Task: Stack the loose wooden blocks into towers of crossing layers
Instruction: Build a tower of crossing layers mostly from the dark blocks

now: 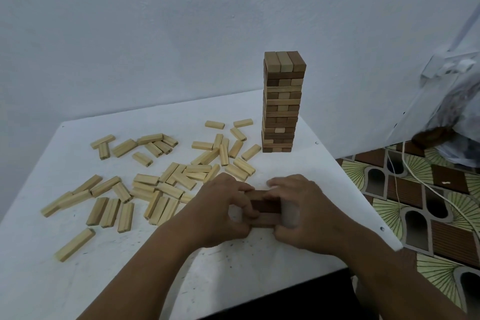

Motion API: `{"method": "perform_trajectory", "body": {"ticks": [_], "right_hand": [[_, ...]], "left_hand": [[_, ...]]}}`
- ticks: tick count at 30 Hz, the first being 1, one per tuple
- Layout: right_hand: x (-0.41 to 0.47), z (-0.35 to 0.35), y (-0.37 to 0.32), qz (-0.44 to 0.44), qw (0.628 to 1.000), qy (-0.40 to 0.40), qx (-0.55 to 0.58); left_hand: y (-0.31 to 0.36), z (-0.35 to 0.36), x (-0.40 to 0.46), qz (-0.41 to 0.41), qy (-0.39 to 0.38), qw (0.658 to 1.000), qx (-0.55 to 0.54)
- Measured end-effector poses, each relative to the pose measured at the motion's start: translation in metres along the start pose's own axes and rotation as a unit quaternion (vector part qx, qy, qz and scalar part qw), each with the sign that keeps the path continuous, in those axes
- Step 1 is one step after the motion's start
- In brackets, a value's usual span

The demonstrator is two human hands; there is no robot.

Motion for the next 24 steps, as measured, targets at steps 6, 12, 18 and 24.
{"method": "perform_trajectory", "body": {"ticks": [6,12,18,24], "right_hand": [[0.0,-0.002,0.007,0.001,1.0,0.013,-0.004],[-0.003,-0.018,0.006,0.021,0.996,0.034,0.079],[-0.002,-0.09,-0.01,-0.002,0.969,0.145,0.198],[0.019,-0.159,-0.026,-0.031,0.936,0.189,0.294]], "left_hand": [[-0.002,0.0,0.0,0.017,0.02,1.0,-0.013],[0.0,-0.018,-0.004,-0.001,0.078,0.995,-0.059],[0.006,-0.068,0.007,-0.008,0.209,0.954,-0.216],[0.025,-0.127,0.039,0.048,0.292,0.917,-0.266]]}}
Point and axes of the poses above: each hand's wrist, its own x-axis towards the middle knuckle, its own z-axis out of the palm, y = z × x, the point moved 10 cm from there along x, towards the middle knuckle, and after that the axes turned 11 degrees about z, right-handed, at the moved point
